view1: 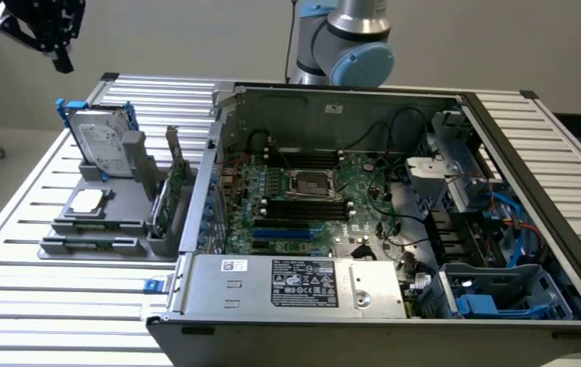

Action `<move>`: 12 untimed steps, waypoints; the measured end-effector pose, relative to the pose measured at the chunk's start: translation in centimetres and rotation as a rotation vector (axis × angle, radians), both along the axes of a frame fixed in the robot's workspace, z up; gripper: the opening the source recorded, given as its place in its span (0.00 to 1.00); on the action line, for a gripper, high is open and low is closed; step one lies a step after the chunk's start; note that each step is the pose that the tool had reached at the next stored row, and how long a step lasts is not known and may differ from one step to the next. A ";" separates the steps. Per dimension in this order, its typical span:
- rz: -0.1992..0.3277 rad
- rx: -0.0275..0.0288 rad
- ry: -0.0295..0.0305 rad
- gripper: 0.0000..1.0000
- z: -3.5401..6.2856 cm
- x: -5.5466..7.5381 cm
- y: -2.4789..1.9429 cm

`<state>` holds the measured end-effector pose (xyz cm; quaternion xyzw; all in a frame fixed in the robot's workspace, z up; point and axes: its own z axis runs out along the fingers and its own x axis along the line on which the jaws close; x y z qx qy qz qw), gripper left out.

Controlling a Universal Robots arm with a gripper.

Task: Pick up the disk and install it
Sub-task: 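Pick up the disk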

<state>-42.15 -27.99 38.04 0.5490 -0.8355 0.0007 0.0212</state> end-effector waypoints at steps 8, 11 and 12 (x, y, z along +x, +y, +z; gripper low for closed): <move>0.145 -0.0038 0.0000 0.11 -0.02 0.0 0.00; 0.199 -0.0047 0.0000 0.11 -0.03 0.0 0.00; 0.217 -0.0048 -0.0001 0.11 -0.04 0.0 0.00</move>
